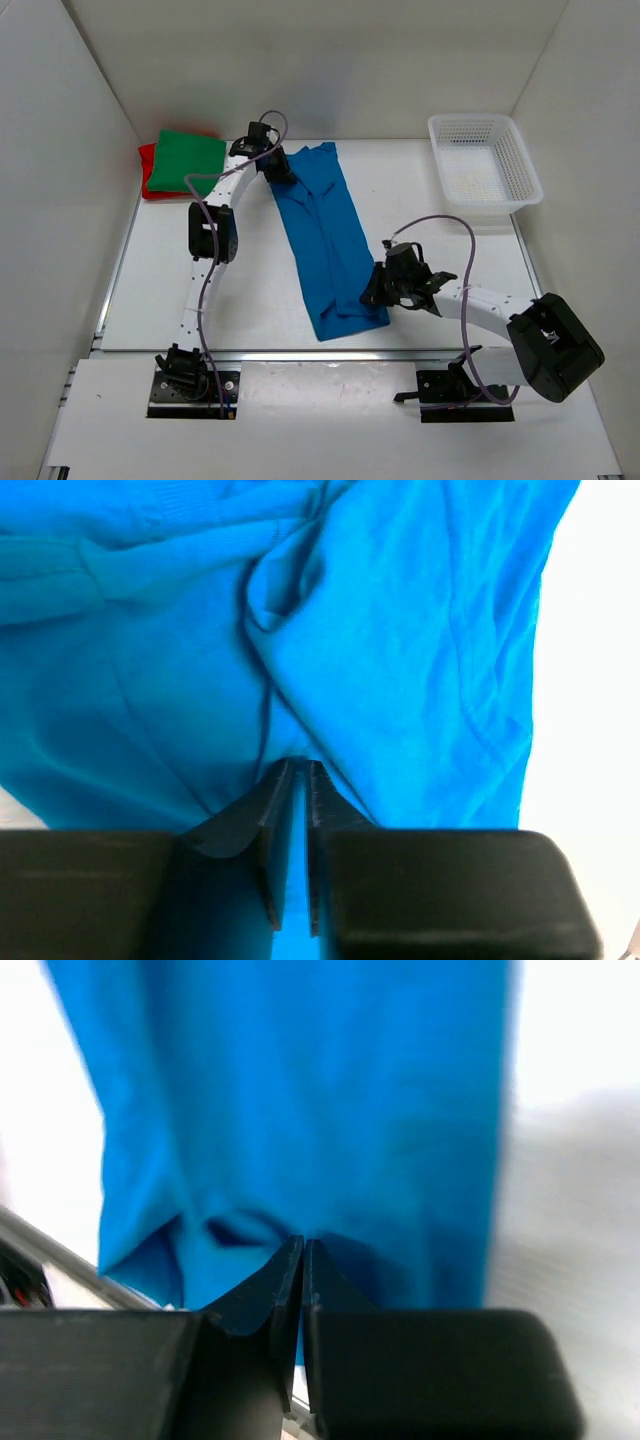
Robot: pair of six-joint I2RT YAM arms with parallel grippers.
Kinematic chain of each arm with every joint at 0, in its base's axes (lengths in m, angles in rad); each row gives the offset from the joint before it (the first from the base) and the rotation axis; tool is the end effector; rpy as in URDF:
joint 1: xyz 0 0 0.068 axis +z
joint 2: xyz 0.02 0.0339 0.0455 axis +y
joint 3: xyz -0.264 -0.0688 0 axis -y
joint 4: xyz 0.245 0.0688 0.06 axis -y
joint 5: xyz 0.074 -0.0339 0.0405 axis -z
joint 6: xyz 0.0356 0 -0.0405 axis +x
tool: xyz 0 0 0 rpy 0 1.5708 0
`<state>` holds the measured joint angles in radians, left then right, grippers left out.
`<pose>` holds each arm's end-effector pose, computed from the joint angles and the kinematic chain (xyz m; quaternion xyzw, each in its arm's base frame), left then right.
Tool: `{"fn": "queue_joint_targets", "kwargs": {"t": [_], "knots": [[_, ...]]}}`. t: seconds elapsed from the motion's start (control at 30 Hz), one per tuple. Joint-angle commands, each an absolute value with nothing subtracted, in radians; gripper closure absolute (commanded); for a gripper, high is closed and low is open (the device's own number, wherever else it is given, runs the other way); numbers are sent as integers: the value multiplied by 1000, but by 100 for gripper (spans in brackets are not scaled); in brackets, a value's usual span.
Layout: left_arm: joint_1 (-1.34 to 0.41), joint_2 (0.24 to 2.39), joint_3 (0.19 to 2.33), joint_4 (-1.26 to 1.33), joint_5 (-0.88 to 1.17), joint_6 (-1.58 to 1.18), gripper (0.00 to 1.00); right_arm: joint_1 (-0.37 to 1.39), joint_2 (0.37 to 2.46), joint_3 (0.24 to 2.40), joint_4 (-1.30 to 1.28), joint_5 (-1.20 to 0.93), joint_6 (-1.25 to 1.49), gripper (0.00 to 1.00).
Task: Fold and stack the t-shirts
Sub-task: Rotate the tshirt 90 degrees
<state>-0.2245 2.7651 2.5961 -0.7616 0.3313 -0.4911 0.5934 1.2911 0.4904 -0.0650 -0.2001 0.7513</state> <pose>0.5643 -0.1407 0.1422 -0.0730 0.9348 -0.2553 0.2359 0.1878 0.1352 0.1502 0.0393 0.9336 0.2873 0.2104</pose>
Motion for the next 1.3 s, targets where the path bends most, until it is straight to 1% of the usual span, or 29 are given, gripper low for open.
{"fn": "queue_joint_targets", "kwargs": {"t": [0.0,0.03,0.07,0.13,0.17,0.27,0.3,0.37,0.4,0.47,0.5,0.57,0.63,0.73,0.8,0.93,1.1,1.17,1.27], "knots": [[-228,2671,2605,-758,345,-459,75,623,1258,567,0,-197,582,97],[-241,2636,2608,-776,344,-451,73,629,1253,602,-23,-183,580,95],[-245,2617,2600,-796,342,-436,72,618,1258,617,-53,-175,539,95],[-252,2524,2533,-828,339,-407,68,600,1272,658,-89,-167,493,94],[-265,2496,2502,-862,337,-376,68,579,1285,663,-90,-214,462,94],[-322,2288,2271,-919,328,-296,65,526,1319,693,-136,-287,422,96],[-356,2240,2118,-893,312,-276,65,529,1330,690,-135,-314,407,97],[-412,2024,1744,-790,313,-282,64,525,1345,680,-134,-337,393,99],[-438,1973,1658,-722,327,-310,64,526,1357,678,-133,-356,385,98],[-487,1803,1371,-635,347,-383,64,538,1379,658,-121,-397,373,99],[-532,1764,1309,-583,350,-406,65,545,1393,640,-118,-406,377,99],[-573,1645,1076,-447,373,-501,65,557,1393,612,-94,-439,382,99],[-647,1599,938,-384,417,-556,66,584,1379,557,-75,-455,399,100],[-725,1579,848,-327,404,-623,67,592,1332,509,-86,-459,420,100],[-747,1553,775,-301,396,-656,67,586,1309,486,-103,-477,433,100],[-717,1502,668,-319,356,-637,68,586,1273,469,-196,-463,422,100],[-646,1447,649,-435,296,-560,67,578,1166,460,-198,-463,433,100],[-609,1399,649,-457,308,-552,67,574,1126,468,-202,-465,434,100],[-615,1263,669,-453,363,-587,67,571,1114,497,-204,-454,426,100]]}}
